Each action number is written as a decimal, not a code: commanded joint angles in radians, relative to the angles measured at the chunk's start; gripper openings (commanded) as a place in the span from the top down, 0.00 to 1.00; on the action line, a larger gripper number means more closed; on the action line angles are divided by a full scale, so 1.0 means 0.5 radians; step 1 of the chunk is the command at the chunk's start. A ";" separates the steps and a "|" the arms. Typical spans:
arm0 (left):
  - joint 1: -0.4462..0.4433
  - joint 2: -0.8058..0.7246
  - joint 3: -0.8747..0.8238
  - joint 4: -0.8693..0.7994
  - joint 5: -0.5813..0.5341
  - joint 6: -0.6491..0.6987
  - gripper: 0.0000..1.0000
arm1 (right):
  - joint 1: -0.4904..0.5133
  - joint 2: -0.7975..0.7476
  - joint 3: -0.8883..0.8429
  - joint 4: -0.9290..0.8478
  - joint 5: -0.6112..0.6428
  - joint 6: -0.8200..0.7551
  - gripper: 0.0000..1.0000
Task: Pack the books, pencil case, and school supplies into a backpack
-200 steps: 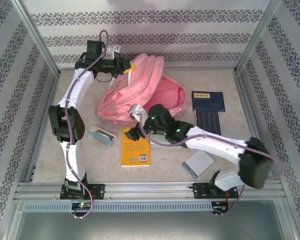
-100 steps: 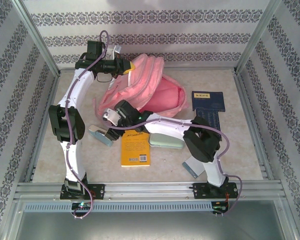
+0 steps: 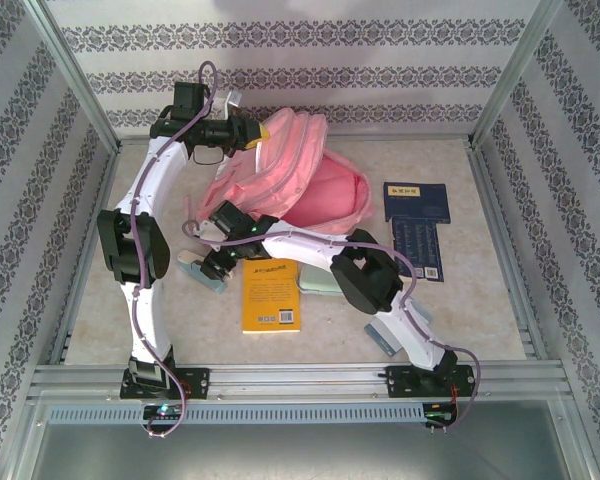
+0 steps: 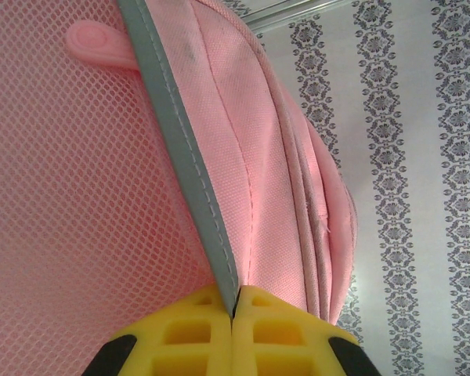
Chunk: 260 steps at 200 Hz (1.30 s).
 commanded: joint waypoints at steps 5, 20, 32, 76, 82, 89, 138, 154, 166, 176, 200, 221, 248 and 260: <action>0.041 0.006 0.006 0.092 0.074 0.020 1.00 | -0.032 0.080 0.102 -0.097 0.055 0.072 0.46; 0.039 0.003 -0.004 0.097 0.076 0.017 1.00 | -0.040 0.102 0.106 -0.090 0.048 0.095 0.50; 0.039 0.002 -0.009 0.104 0.079 0.014 1.00 | -0.040 0.118 0.106 -0.090 0.046 0.107 0.52; 0.038 -0.001 -0.022 0.120 0.085 0.004 1.00 | -0.036 0.184 0.109 -0.104 -0.012 0.131 0.61; 0.038 -0.001 -0.025 0.120 0.084 0.005 1.00 | -0.035 0.191 0.108 -0.111 -0.010 0.130 0.62; 0.038 -0.004 -0.026 0.120 0.085 0.002 1.00 | -0.031 0.197 0.112 -0.115 -0.009 0.126 0.64; 0.037 -0.001 -0.031 0.126 0.083 -0.005 1.00 | 0.003 0.263 0.152 -0.196 0.022 0.082 0.69; 0.035 -0.001 -0.032 0.126 0.082 -0.008 1.00 | 0.010 0.274 0.166 -0.225 0.033 0.064 0.73; 0.035 -0.004 -0.033 0.129 0.082 -0.011 1.00 | 0.012 0.264 0.163 -0.236 0.037 0.049 0.77; 0.037 -0.004 -0.032 0.129 0.082 -0.011 1.00 | 0.015 0.244 0.159 -0.245 0.040 0.040 0.79; 0.036 -0.023 -0.034 0.132 0.069 -0.009 1.00 | 0.014 0.121 0.072 -0.206 0.012 0.007 0.82; 0.035 -0.040 -0.031 0.118 0.063 0.005 1.00 | 0.012 0.007 0.003 -0.190 -0.007 -0.012 0.89; 0.035 -0.056 -0.012 0.096 0.057 0.021 1.00 | -0.009 -0.169 -0.134 -0.098 -0.040 0.023 0.96; 0.035 -0.061 -0.002 0.088 0.055 0.026 1.00 | -0.027 -0.262 -0.230 -0.013 -0.056 0.077 0.97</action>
